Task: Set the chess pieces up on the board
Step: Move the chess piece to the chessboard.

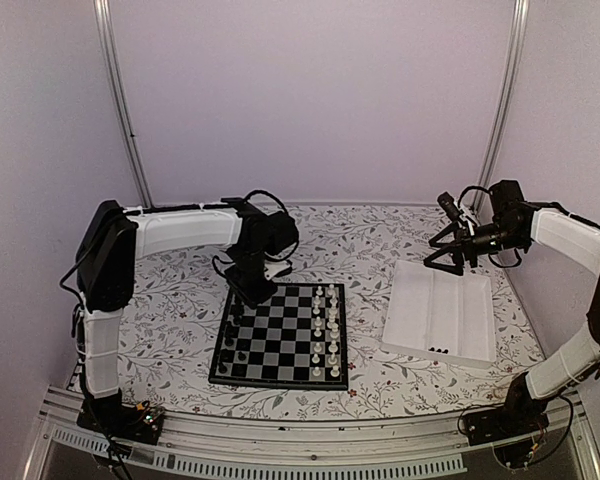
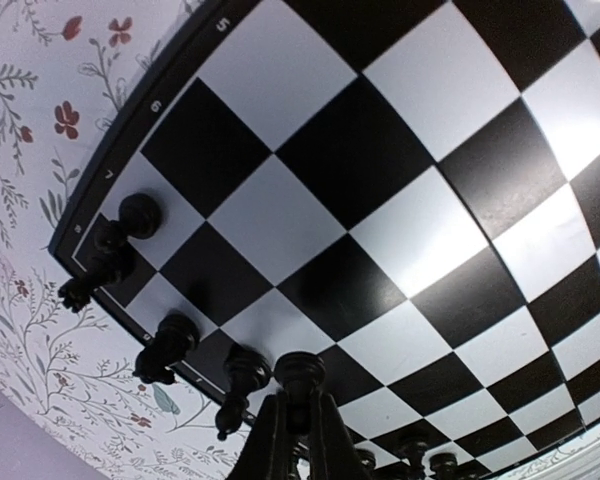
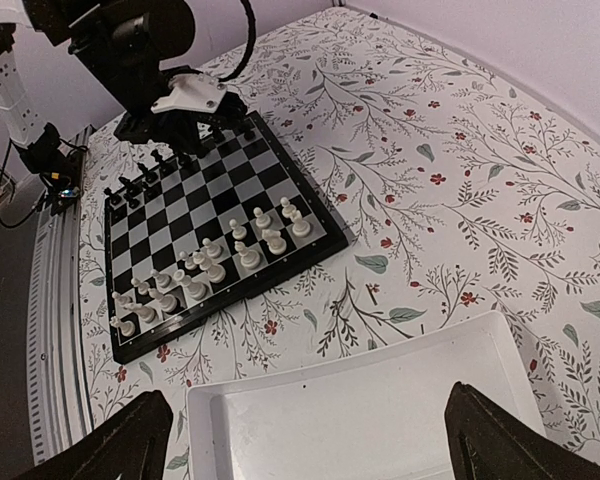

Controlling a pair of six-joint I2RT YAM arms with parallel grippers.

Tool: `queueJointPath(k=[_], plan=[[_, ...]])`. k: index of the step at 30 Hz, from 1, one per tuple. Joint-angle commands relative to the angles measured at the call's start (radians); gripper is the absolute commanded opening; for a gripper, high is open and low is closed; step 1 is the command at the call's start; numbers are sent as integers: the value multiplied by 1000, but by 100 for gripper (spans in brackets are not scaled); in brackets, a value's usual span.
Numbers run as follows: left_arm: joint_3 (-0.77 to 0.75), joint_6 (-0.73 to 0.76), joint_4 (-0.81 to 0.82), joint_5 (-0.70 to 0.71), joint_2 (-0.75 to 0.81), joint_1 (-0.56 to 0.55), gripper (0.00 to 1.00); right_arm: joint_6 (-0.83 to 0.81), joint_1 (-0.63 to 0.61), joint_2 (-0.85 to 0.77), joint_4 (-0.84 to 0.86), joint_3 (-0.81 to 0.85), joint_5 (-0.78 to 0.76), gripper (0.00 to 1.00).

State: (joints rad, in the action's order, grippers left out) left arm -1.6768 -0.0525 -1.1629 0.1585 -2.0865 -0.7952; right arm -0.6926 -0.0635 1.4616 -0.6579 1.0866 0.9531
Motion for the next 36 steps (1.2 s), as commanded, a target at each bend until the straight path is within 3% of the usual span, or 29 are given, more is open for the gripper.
queueJointPath(k=[1, 23, 36], plan=[[-37, 4, 42, 51, -5, 18, 7, -5, -2, 9, -8, -9, 6, 99], [-66, 14, 55, 93, -92, 59, 11, -14, -2, 27, -15, -7, -1, 99], [-73, 8, 57, 102, -84, 60, 31, -10, -2, 30, -19, 5, -4, 99]])
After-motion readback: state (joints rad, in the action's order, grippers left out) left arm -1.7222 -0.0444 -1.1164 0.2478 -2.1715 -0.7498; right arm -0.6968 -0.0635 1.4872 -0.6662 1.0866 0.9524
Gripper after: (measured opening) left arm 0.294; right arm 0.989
